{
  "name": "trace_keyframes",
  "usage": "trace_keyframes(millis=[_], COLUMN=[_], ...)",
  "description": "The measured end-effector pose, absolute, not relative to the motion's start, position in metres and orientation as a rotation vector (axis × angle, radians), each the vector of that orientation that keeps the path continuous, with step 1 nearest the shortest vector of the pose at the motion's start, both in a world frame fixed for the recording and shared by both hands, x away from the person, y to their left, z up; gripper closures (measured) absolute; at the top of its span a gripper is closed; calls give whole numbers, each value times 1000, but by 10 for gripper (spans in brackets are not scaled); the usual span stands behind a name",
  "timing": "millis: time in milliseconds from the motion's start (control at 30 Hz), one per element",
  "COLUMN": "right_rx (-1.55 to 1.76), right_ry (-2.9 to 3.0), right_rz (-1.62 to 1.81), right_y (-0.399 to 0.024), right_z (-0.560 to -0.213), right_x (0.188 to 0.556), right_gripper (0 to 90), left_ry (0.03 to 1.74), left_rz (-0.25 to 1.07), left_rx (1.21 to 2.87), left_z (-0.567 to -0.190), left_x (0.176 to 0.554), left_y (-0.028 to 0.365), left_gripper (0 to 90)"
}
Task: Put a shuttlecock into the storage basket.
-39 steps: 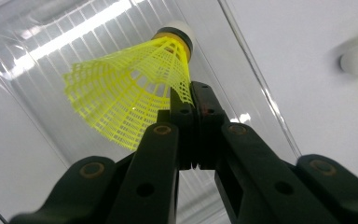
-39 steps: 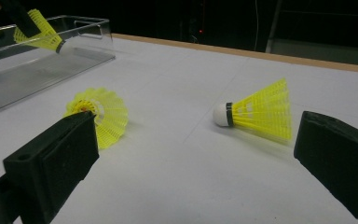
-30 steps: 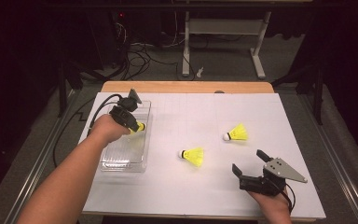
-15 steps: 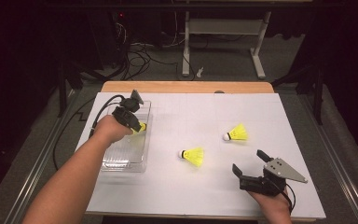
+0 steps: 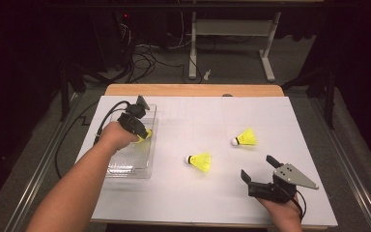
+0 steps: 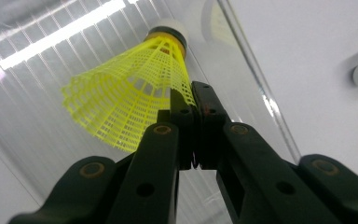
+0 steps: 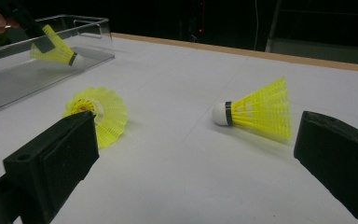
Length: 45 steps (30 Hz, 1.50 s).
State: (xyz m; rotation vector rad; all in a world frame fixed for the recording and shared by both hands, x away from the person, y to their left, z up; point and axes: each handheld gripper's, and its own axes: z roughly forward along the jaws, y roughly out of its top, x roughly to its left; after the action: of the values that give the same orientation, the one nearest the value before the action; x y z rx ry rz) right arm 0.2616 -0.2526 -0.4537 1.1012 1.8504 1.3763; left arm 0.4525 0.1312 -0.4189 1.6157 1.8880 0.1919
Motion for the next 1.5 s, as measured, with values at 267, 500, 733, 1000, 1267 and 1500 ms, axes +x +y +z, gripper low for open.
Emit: trace_keyframes(millis=[267,500,733,1000,1267,1500], right_rx=[1100,1100,1099,1100,1101,1102], right_ry=[1853,1852,1854,1857,1857,1857], right_rz=[1375,1374,1373,1371,1367,1365], right_y=[-252,-252,-252,-251,-251,-251], right_z=[-454,-454,-454,-455,-455,-455], right_x=[262,262,262,262,262,262], right_gripper=[2,2,2,2,2,2], left_ry=[1884,1826,1834,1843,1843,1835], left_rz=[170,82,54,37,24,22], left_rx=[1645,1834,1843,1846,1847,1855], left_z=[-421,-420,-420,-418,-416,-413], left_x=[450,446,444,440,435,430], left_y=[136,143,143,145,147,148], left_gripper=[872,816,759,666,614,559])
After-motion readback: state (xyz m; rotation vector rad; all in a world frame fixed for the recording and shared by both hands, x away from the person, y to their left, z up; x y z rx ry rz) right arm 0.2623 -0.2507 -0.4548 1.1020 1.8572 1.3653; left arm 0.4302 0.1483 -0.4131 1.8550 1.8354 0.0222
